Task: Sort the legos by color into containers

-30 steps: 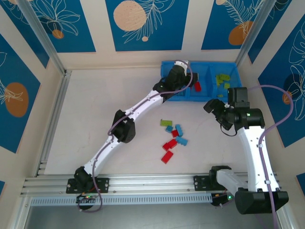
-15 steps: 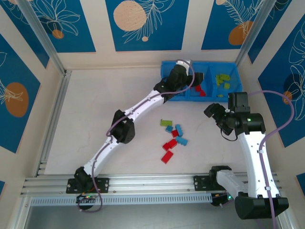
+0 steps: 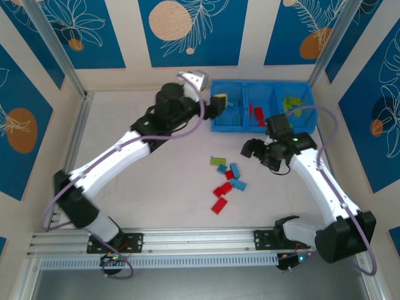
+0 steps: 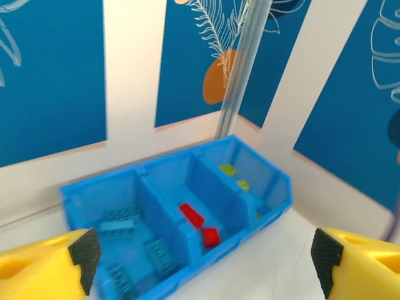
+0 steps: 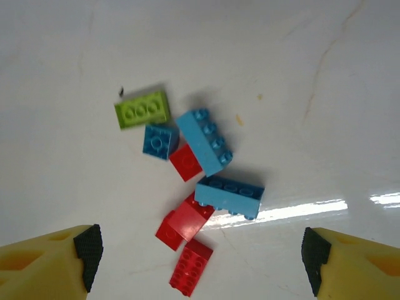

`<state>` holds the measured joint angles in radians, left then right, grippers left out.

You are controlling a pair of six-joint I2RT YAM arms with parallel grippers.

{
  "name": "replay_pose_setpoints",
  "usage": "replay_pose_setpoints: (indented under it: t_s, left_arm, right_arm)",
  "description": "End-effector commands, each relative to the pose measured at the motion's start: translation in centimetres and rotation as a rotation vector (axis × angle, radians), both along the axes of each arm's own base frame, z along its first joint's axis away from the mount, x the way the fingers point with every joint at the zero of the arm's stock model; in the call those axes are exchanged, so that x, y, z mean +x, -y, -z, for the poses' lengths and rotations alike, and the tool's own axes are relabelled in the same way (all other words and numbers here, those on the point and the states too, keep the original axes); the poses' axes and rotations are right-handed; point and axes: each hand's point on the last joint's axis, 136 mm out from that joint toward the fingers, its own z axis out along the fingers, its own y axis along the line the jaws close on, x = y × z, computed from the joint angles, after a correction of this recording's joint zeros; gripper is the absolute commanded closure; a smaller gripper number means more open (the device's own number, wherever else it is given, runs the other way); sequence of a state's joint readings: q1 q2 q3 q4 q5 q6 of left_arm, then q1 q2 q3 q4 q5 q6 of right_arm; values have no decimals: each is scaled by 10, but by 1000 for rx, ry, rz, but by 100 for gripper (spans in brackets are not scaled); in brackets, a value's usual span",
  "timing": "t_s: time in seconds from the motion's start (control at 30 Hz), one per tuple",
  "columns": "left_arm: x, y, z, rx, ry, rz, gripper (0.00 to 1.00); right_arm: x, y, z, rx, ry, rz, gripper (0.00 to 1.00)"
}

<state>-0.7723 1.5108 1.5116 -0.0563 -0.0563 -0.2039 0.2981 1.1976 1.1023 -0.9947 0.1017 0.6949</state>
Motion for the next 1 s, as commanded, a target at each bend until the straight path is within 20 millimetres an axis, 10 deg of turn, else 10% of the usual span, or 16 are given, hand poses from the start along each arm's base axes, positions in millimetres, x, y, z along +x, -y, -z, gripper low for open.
replay_pose_setpoints:
  t_s: [0.0, 0.23, 0.6, 0.73, 0.97]
  left_arm:
    - [-17, -40, 67, 266, -66, -50, 11]
    - [-51, -77, 122, 313, -199, -82, 9]
    - [-46, -69, 141, 278, -270, -97, 5]
    - [-44, -65, 142, 278, -274, -84, 4]
    - [-43, -63, 140, 298, -268, -75, 3]
  right_arm:
    - [2, -19, 28, -43, -34, -103, 16]
    - [39, -35, 90, -155, -86, -171, 26]
    - [46, -37, 145, -210, -203, -182, 64]
    - [54, -28, 116, -251, -140, -147, 81]
    - [121, -32, -17, -254, 303, -102, 84]
